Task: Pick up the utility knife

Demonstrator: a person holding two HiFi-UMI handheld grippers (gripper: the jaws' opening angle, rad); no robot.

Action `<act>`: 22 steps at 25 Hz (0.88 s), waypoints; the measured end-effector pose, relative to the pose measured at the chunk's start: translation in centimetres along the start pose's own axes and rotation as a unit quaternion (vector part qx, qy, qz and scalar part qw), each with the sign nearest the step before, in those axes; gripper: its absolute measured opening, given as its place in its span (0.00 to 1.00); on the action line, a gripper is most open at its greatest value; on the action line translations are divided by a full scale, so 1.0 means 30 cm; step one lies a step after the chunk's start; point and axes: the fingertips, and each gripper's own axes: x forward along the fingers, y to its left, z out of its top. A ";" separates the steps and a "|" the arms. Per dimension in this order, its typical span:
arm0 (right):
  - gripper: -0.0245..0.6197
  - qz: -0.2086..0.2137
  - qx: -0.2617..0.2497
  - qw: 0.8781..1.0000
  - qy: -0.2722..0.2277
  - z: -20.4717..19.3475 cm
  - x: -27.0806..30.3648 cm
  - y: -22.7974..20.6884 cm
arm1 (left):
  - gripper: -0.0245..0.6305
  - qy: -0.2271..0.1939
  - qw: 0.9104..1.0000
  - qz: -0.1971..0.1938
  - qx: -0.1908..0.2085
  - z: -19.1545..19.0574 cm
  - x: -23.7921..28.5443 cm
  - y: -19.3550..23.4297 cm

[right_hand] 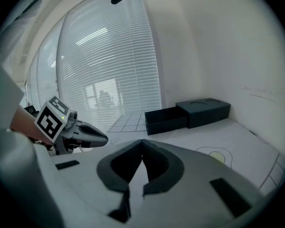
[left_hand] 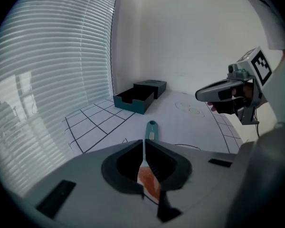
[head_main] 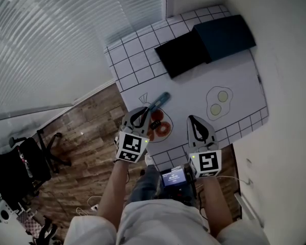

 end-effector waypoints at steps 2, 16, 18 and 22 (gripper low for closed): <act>0.05 0.000 0.006 1.000 0.001 -0.011 0.007 -0.008 | 0.05 0.008 1.000 -0.009 0.005 -0.009 0.016 -0.007; 0.05 0.008 0.009 1.000 0.027 -0.057 0.039 -0.015 | 0.31 0.120 0.991 -0.059 0.028 -0.063 0.113 -0.043; 0.05 0.008 0.005 0.999 0.032 -0.062 0.041 -0.018 | 0.30 0.131 0.989 -0.059 0.023 -0.062 0.117 -0.040; 0.05 0.006 0.001 1.000 0.029 -0.046 0.041 -0.013 | 0.24 0.158 0.985 -0.071 0.024 -0.069 0.114 -0.031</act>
